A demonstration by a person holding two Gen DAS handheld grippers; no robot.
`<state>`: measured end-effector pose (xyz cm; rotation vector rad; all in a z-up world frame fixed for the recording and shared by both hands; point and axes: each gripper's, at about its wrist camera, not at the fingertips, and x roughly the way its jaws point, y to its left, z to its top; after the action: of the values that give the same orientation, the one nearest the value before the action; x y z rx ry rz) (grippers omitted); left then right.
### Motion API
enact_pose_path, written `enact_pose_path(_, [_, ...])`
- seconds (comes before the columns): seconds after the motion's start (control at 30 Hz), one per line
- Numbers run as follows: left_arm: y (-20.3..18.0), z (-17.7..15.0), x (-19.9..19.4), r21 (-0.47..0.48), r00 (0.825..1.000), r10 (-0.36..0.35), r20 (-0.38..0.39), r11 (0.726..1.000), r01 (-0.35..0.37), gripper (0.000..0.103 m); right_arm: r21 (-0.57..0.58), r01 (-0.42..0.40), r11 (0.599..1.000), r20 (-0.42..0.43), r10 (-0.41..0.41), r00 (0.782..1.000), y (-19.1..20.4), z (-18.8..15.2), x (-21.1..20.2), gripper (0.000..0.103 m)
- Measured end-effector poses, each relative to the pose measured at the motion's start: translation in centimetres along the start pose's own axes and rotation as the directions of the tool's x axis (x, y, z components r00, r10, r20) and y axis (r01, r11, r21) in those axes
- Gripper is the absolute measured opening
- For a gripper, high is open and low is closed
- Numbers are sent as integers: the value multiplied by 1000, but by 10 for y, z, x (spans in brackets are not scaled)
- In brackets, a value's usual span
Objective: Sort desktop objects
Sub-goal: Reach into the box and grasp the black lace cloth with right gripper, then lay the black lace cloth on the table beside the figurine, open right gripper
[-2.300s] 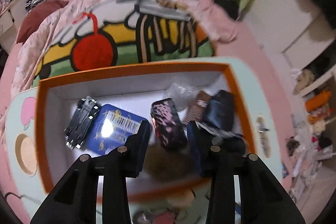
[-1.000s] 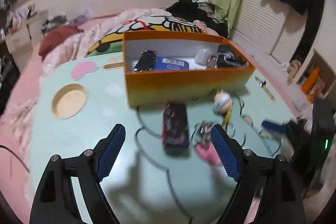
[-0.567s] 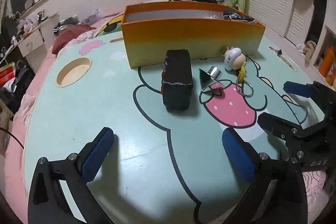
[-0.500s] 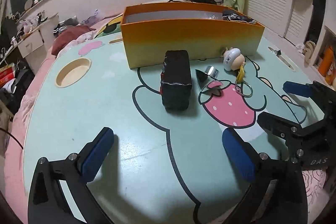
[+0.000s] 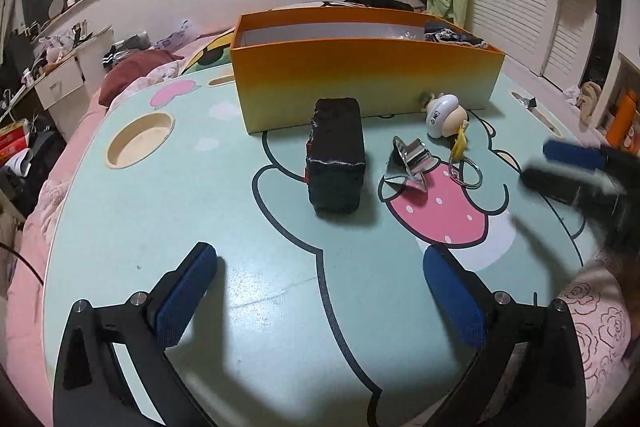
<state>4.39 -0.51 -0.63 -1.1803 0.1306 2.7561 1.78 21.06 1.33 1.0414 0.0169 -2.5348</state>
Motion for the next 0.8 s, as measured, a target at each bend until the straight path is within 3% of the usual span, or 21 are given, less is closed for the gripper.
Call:
enact_pose_path(0.07, [0, -1, 0, 1, 1000, 0, 1, 1000, 0, 103, 35, -25, 999, 17, 24, 1000, -5, 21, -8, 61])
enact_pose_path(0.2, [0, 0, 0, 1, 1000, 0, 1, 1000, 0, 103, 44, 23, 999, 75, -26, 997, -8, 83, -12, 61])
enact_pose_path(0.37, [-1, -1, 0, 0, 1000, 0, 1, 1000, 0, 103, 56, 107, 993, -26, -106, 994, -8, 136, 39, 58])
enact_pose_path(0.5, [-1, -1, 0, 1, 1000, 0, 1, 1000, 0, 103, 91, 195, 976, -154, -180, 971, -28, 131, 90, 37])
enact_pose_path(0.53, [-1, -1, 0, 3, 1000, 2, 2, 1000, -2, 103, 99, 196, 976, -154, -180, 972, -30, 130, 94, 36])
enact_pose_path(0.6, [-1, 0, 0, 1, 1000, -1, 3, 1000, 1, 103, 113, 156, 981, -103, -145, 984, -32, 129, 85, 21])
enact_pose_path(0.7, [-2, 1, 1, 2, 1000, -2, 4, 1000, 2, 103, 173, 7, 985, 49, -16, 999, -37, 137, 40, 20])
enact_pose_path(0.8, [-2, 1, 1, 2, 1000, -2, 4, 1000, 2, 103, 155, -43, 987, 182, 14, 983, -30, 132, -17, 20])
